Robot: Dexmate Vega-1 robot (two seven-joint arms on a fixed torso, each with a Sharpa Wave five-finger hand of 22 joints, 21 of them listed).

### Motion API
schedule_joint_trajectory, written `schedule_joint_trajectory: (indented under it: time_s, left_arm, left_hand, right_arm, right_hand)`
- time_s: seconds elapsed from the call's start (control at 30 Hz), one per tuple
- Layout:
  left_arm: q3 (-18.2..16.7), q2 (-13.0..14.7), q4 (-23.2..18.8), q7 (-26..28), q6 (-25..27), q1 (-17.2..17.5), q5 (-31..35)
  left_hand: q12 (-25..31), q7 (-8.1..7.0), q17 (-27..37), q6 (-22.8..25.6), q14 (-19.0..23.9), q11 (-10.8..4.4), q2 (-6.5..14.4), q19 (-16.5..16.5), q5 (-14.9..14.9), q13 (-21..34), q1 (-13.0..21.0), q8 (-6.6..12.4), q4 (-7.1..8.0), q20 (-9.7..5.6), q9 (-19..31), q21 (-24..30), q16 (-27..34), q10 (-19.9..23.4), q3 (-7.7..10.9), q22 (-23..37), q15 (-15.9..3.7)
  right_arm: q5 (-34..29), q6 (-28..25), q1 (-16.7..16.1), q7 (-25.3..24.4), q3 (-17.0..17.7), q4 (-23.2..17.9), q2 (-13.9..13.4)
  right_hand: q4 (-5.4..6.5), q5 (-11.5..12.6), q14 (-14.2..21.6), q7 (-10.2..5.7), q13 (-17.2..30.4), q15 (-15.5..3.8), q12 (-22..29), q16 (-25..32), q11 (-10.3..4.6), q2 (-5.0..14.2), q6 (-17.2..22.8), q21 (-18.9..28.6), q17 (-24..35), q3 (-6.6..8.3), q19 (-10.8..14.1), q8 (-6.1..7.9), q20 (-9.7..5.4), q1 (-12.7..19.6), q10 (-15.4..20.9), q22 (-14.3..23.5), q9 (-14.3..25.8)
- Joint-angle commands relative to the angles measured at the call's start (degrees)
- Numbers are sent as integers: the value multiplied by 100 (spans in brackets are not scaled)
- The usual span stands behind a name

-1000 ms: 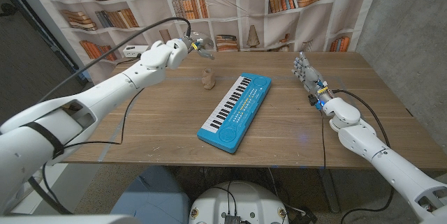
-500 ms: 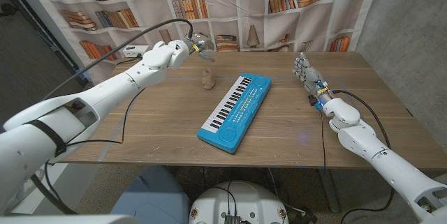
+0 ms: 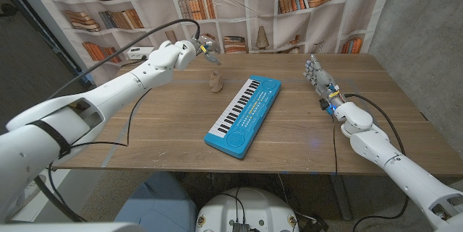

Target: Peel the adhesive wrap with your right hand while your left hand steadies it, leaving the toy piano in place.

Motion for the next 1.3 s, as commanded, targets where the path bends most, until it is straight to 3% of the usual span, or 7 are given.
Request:
schedule_joint_trajectory:
  time_s: [0.03,0.8,1.3]
  left_arm:
    - [95,-45,150,-107,4,-110,-13]
    - [284,-120,309,-362,-73,-257,-8]
    - [367,-123,382,-516,-93,-317,24]
  left_hand:
    - [28,-9,9,73,129,4,72,46,-4,22,15,46,5,38,26,-17,-5,45,0,26,-72]
    - [-14,-3,28,59,119,28,194,13,8,46,-29,10,64,50,26,-44,-50,30,25,29,-68]
    - [-94,5,-5,-62,18,119,385,6,40,56,178,-66,-31,58,30,-79,-147,-80,187,5,-11]
  right_arm:
    - [-84,-77,-66,-129,1,-141,-77]
    - [-73,-74,-169,-193,26,-217,-83]
    - [-94,-92,-145,-188,6,-199,-81]
  right_hand:
    - [-30,6,-180,-19,23,-41,30,24,-19,34,16,33,10,-20,-3,30,-18,29,20,17,28]
    - [-44,-3,-153,-19,23,-31,28,33,-31,41,14,49,9,-18,48,24,-31,42,21,17,28]
    - [-48,-10,-152,-16,24,-33,26,32,-25,32,14,45,9,-28,49,20,-26,36,19,17,28]
